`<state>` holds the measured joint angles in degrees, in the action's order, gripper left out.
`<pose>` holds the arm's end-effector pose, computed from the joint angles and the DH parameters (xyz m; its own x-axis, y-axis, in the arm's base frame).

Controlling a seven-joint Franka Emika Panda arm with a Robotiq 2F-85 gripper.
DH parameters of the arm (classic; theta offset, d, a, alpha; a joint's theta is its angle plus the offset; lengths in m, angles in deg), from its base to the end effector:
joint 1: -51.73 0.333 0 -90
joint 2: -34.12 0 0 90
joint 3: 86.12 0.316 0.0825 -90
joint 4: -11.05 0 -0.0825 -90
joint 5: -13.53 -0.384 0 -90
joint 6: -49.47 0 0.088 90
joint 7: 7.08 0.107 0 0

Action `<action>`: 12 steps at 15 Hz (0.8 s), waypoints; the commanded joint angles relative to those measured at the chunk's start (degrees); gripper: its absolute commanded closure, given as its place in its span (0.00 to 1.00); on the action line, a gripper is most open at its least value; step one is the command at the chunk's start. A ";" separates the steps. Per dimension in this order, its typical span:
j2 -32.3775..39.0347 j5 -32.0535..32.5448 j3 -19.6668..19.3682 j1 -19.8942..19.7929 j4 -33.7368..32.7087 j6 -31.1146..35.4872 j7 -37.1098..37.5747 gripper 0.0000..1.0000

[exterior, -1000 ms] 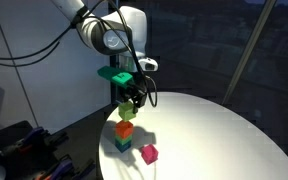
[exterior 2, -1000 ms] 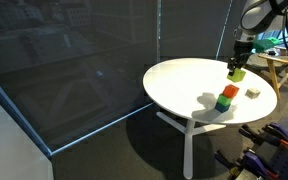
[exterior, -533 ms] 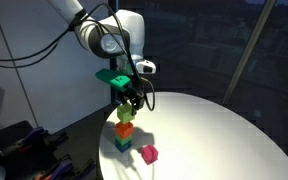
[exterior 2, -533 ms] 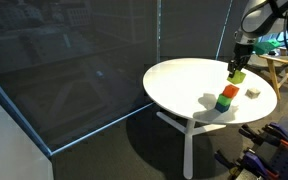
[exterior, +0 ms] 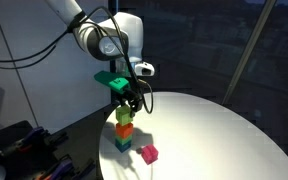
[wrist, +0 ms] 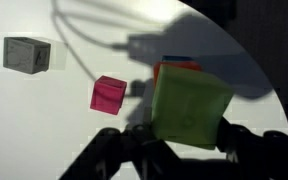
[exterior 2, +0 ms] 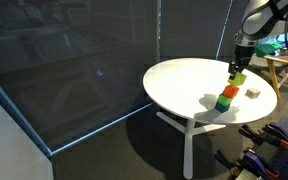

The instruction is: Put the light green block on the orange block

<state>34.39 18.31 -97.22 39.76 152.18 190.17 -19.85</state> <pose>0.4368 -0.1860 0.2919 0.9930 -0.1152 -0.0252 -0.1139 -0.9923 0.0485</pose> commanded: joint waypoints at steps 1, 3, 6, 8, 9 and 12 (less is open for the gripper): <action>-0.03 1.46 -0.47 -0.14 0.31 1.14 0.09 0.69; 0.47 1.25 -0.42 -0.06 -0.11 1.12 0.25 0.69; 0.93 1.00 -0.30 0.06 -0.48 1.26 0.38 0.69; 1.35 1.03 -0.25 0.10 -0.62 1.60 0.53 0.69; 1.58 1.11 -0.25 0.11 -0.66 1.80 0.61 0.69; 1.94 1.15 -0.31 0.03 -0.68 2.03 0.48 0.69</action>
<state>35.84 18.36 -97.32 39.76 152.12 191.68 -19.84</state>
